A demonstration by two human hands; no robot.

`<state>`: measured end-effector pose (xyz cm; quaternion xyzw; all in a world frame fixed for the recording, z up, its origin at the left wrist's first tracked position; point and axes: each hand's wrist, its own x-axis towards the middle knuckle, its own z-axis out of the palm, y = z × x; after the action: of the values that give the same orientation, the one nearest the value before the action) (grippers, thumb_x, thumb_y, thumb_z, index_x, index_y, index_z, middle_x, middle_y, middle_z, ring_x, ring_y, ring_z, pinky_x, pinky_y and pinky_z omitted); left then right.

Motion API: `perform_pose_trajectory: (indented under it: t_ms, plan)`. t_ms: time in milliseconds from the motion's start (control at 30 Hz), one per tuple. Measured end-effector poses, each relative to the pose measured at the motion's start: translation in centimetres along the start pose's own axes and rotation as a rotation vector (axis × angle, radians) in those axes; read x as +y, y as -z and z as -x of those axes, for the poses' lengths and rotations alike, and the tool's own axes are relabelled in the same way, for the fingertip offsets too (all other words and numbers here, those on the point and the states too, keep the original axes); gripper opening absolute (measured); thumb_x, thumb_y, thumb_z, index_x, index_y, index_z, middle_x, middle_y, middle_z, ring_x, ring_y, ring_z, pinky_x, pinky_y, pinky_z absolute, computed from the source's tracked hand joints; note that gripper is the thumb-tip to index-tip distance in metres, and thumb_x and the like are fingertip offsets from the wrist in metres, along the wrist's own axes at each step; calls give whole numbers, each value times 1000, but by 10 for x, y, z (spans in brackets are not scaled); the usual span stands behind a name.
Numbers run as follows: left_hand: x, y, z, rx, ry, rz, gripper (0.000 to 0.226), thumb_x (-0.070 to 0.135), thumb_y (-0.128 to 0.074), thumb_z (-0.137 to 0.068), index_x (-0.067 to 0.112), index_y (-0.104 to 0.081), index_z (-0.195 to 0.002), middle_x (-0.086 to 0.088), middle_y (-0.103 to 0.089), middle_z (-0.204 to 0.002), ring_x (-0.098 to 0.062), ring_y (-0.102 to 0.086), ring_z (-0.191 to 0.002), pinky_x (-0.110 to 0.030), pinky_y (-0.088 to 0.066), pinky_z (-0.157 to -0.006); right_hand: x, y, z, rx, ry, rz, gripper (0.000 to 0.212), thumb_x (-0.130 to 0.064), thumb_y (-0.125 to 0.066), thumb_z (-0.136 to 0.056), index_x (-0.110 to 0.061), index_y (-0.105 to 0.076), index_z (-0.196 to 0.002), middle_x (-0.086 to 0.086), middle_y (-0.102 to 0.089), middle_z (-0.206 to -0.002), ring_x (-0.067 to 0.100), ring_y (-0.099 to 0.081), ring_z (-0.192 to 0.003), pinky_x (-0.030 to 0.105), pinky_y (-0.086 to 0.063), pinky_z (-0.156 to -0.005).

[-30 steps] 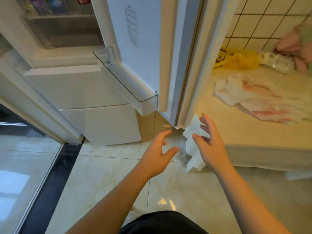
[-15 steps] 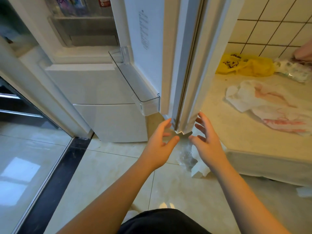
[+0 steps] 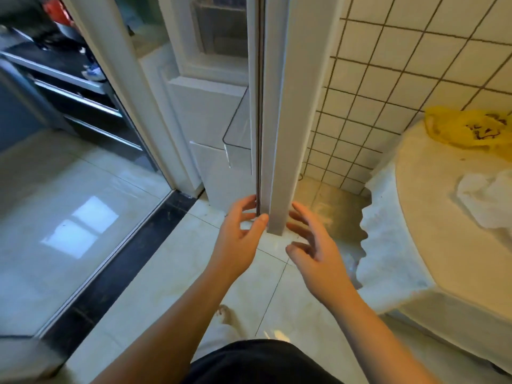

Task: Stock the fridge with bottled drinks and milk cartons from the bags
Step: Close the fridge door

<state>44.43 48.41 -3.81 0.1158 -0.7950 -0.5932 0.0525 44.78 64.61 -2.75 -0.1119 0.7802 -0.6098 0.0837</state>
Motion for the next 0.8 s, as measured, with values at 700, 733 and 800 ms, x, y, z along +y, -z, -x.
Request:
perform_pose_trajectory:
  t_ms: [700,733,800]
  plan:
    - [-60,224,-164,136,25,13,20,33,-52,-100,29,-54,-120,13,-61,-117,-6,-61,-110,-32,-54,-95,-56,-205,-200,-164,85,89,54,-6,-60,-91,-38,-49,-133,-23,-53,-130,-5,-49,-122,26,-46,-100]
    - [-61,235,-176,121,25,8,21,34,-52,-100,28,-55,-120,13,-62,-116,-5,-61,-110,-33,-54,-96,-59,-215,-212,-149,89,91,54,-6,-60,-91,-37,-49,-134,-23,-53,-130,-5,-48,-122,26,-45,-100]
    - [-64,255,-201,95,19,17,21,34,-52,-100,28,-56,-119,14,-64,-114,-3,-62,-109,-34,-54,-96,-65,-232,-235,-115,111,101,56,-6,-61,-90,-35,-47,-137,-22,-51,-131,-5,-48,-122,24,-44,-100]
